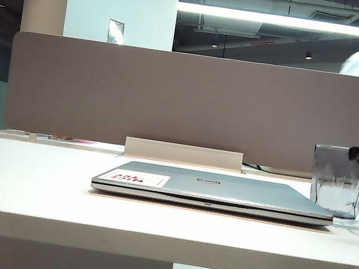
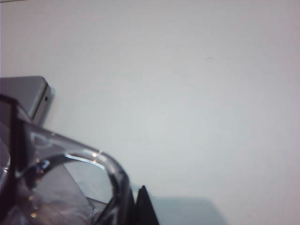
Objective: Pick up the water cup and place it on the right side of the laptop.
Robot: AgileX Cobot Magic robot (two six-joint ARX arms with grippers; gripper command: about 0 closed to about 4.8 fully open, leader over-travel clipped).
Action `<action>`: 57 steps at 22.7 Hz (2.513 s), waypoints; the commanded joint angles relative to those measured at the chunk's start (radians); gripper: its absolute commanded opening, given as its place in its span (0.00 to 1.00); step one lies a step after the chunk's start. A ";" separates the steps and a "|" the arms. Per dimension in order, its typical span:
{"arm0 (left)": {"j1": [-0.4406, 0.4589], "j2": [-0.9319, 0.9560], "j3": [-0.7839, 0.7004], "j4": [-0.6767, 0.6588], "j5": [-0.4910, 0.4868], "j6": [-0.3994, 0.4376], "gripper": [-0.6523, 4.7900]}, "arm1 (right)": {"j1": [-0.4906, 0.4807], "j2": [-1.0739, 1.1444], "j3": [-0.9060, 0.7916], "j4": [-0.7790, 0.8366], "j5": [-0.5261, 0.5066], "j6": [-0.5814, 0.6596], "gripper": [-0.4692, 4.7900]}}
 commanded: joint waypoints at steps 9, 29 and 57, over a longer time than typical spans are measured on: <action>-0.001 0.000 0.002 0.012 0.004 0.000 0.11 | -0.066 0.006 0.003 0.023 0.021 0.007 0.09; -0.001 0.000 0.002 0.012 0.004 0.003 0.11 | -0.072 0.006 0.003 -0.033 -0.021 -0.006 0.26; -0.001 0.000 0.001 -0.004 0.004 0.003 0.11 | -0.072 -0.280 0.003 -0.402 -0.019 -0.017 0.31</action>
